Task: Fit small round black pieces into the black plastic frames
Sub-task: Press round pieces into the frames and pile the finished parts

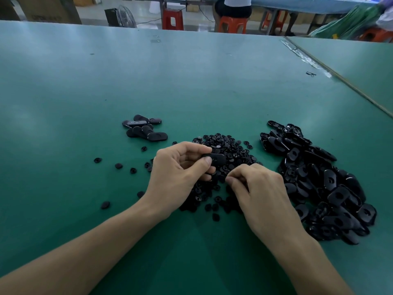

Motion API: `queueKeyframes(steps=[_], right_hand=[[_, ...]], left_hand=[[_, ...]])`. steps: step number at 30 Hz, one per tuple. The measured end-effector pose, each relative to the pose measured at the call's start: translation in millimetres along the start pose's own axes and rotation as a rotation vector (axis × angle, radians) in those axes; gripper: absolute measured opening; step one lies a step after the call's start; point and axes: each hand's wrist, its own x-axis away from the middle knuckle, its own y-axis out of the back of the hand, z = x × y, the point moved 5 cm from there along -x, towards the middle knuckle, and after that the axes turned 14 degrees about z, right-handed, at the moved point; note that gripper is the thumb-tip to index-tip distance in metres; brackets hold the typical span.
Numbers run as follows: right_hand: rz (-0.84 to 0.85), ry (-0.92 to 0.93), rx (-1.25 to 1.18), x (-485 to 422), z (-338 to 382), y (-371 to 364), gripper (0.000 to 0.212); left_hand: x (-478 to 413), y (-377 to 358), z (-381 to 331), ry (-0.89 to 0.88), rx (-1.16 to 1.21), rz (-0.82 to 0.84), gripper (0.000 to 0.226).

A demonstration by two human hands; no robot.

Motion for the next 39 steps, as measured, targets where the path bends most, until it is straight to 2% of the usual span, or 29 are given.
queueKeyframes(steps=[7, 13, 20, 29, 39], right_hand=[[-0.178, 0.089, -0.240, 3.5, 5.0, 9.3, 0.011], [-0.210, 0.074, -0.400, 4.3, 2.1, 12.8, 0.015], [-0.168, 0.017, -0.279, 2.5, -2.1, 12.8, 0.017], [-0.149, 0.053, -0.420, 3.4, -0.8, 11.4, 0.014], [-0.180, 0.087, -0.410, 3.9, 1.5, 13.5, 0.013]], left_hand=[[0.5, -0.9, -1.7, -0.011, -0.024, 0.015, 0.019], [1.6, -3.4, -2.4, -0.023, -0.067, 0.041, 0.023], [1.8, -4.7, -3.8, -0.022, -0.095, 0.054, 0.021], [2.2, -5.0, -4.2, -0.009, -0.110, 0.053, 0.022], [1.4, -4.8, -3.5, -0.008, -0.132, 0.069, 0.022]])
